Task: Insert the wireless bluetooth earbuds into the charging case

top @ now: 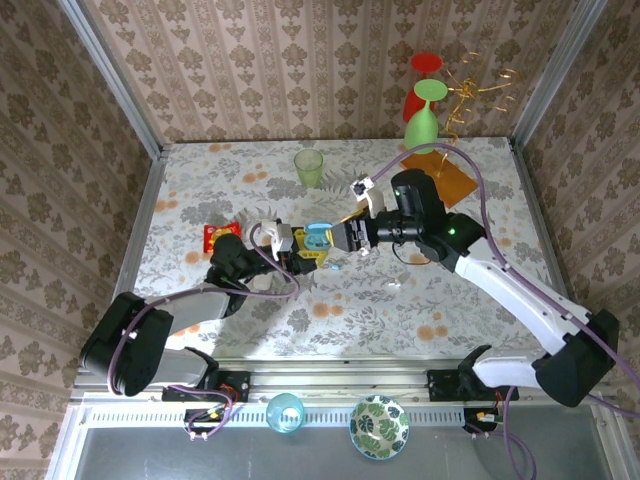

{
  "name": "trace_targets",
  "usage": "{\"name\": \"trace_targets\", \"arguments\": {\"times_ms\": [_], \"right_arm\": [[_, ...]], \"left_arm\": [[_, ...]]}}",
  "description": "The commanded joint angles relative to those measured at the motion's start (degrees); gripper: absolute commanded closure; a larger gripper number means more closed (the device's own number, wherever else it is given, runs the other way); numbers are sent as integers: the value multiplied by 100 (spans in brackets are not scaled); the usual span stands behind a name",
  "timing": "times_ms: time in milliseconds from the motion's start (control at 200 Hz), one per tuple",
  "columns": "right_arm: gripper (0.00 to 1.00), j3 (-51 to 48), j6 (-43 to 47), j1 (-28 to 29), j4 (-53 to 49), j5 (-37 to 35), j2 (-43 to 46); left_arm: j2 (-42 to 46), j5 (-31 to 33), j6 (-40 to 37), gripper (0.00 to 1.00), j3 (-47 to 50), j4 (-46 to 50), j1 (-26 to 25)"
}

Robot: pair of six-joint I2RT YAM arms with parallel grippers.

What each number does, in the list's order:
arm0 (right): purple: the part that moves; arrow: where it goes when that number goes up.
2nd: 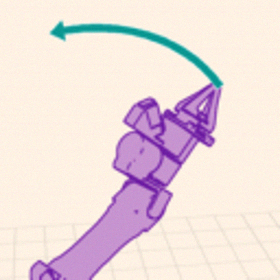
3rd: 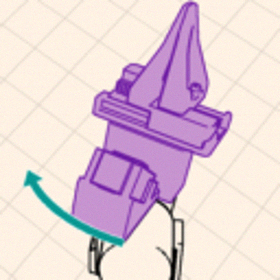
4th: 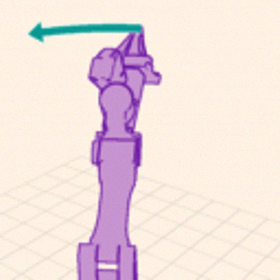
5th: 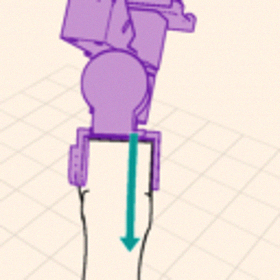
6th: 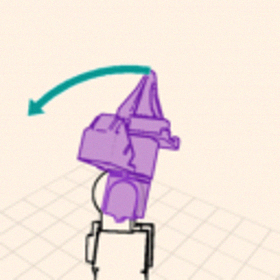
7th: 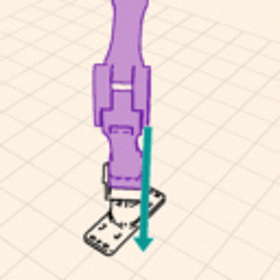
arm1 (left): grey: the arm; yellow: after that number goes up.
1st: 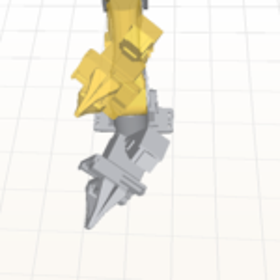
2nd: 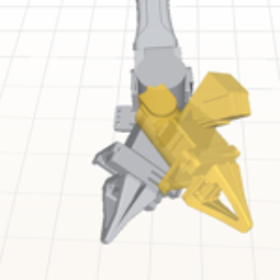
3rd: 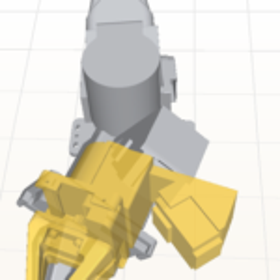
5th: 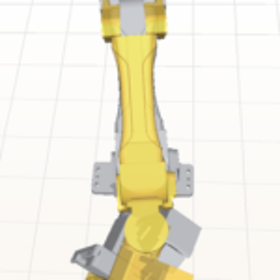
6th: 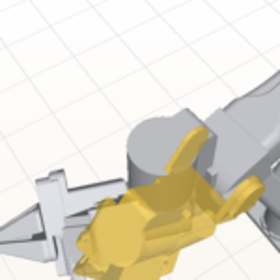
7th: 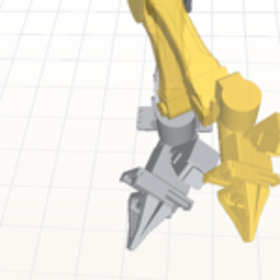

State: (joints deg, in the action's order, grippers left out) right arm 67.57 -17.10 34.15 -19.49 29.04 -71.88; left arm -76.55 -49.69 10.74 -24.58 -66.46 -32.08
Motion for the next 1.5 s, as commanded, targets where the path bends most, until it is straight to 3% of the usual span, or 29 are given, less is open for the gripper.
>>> {"name": "trace_targets", "arguments": {"times_ms": [0, 310, 440, 570, 835, 1120, 1495], "right_arm": [[35, -262, -34, 36, 295, -254, 254], [35, -989, -548, -189, 766, -1279, 441], [36, -1287, -1236, -426, 928, -1509, 25], [40, -1319, -1249, -418, 844, -1495, -569], [45, -598, -475, -254, 268, -1444, -2163], [48, 366, -214, -98, 230, -1243, -3582], [48, 851, 12, -93, -48, -1014, -4351]], "left_arm": [[68, 29, -10, 84, -33, -271, 83], [509, 172, -63, 84, 181, -129, 324], [788, 228, -188, 84, 224, 141, 333], [1005, 243, -270, 84, 244, 380, 333], [1143, 197, -266, 84, 259, 462, 290], [1144, 222, -281, 84, 282, 458, 228], [1143, 253, -309, 84, 287, 498, 219]]}}
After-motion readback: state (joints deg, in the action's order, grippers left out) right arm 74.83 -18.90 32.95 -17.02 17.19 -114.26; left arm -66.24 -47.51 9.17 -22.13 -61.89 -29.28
